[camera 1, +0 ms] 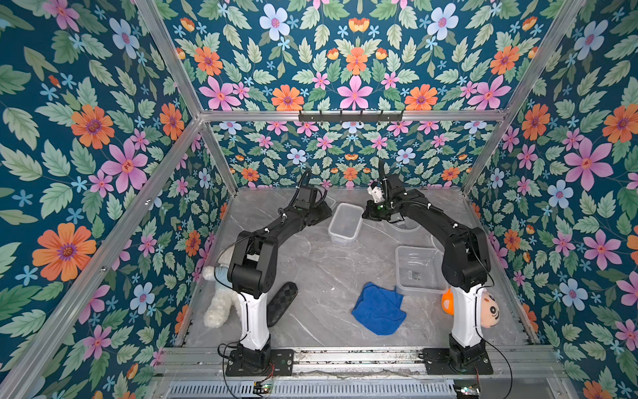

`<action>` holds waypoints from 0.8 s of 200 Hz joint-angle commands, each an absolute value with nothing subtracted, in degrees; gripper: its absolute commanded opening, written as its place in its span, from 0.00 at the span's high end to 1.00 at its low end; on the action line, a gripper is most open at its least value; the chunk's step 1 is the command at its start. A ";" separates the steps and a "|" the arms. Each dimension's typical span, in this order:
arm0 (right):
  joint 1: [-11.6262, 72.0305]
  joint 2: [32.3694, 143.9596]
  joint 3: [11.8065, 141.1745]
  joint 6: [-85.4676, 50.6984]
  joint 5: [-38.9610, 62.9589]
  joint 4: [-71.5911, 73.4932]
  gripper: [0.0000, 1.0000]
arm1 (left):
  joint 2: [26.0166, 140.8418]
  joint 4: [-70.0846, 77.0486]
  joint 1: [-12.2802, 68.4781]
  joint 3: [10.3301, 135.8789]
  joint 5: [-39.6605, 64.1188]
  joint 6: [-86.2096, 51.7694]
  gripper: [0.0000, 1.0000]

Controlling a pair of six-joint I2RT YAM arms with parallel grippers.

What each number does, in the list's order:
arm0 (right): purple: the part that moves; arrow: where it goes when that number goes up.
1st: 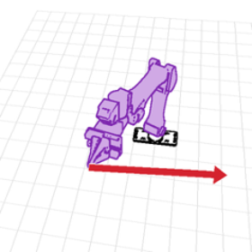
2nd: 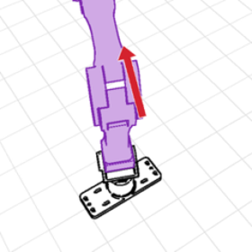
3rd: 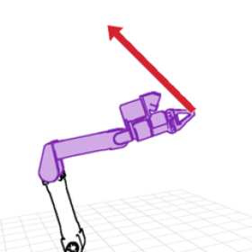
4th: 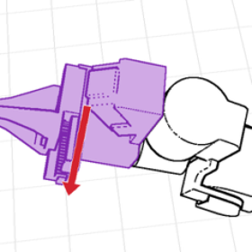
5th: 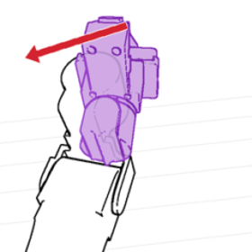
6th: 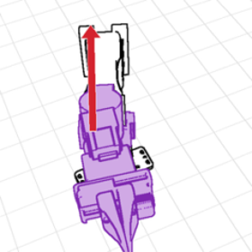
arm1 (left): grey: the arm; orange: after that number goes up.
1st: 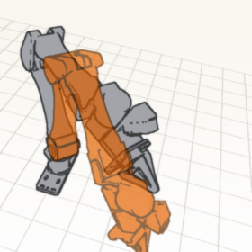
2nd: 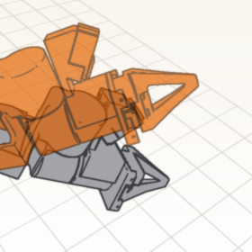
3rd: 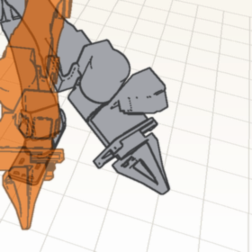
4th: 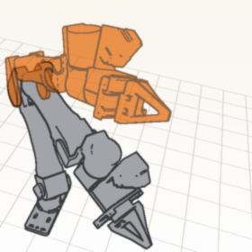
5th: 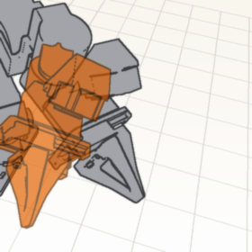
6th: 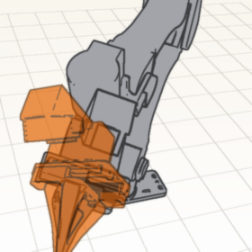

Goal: Wipe the insides of the lunch boxes
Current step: Adjust the lunch box at the center of the board.

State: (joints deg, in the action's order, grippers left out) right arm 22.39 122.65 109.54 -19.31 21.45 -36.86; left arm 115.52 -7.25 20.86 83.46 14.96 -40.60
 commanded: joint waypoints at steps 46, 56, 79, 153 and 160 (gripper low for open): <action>24.39 141.29 136.89 -17.11 11.58 -59.47 1.00 | 117.99 7.15 22.83 78.32 22.48 -46.73 0.46; 24.68 142.53 138.67 -16.86 11.58 -59.57 1.00 | 116.98 9.00 23.54 76.17 22.57 -47.83 0.46; 24.87 144.10 140.36 -16.00 13.36 -58.51 1.00 | 114.36 13.05 24.59 70.62 23.58 -50.62 0.46; 25.66 133.60 127.72 -12.90 18.11 -49.86 1.00 | 108.03 22.68 22.57 60.30 23.33 -53.58 0.42; 25.66 131.29 124.87 -12.99 17.96 -48.84 1.00 | 107.36 26.02 22.34 58.89 23.69 -54.10 0.41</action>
State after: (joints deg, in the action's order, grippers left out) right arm 25.50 137.40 131.44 -14.55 17.56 -51.18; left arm 109.40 16.36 23.33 61.76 23.64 -52.36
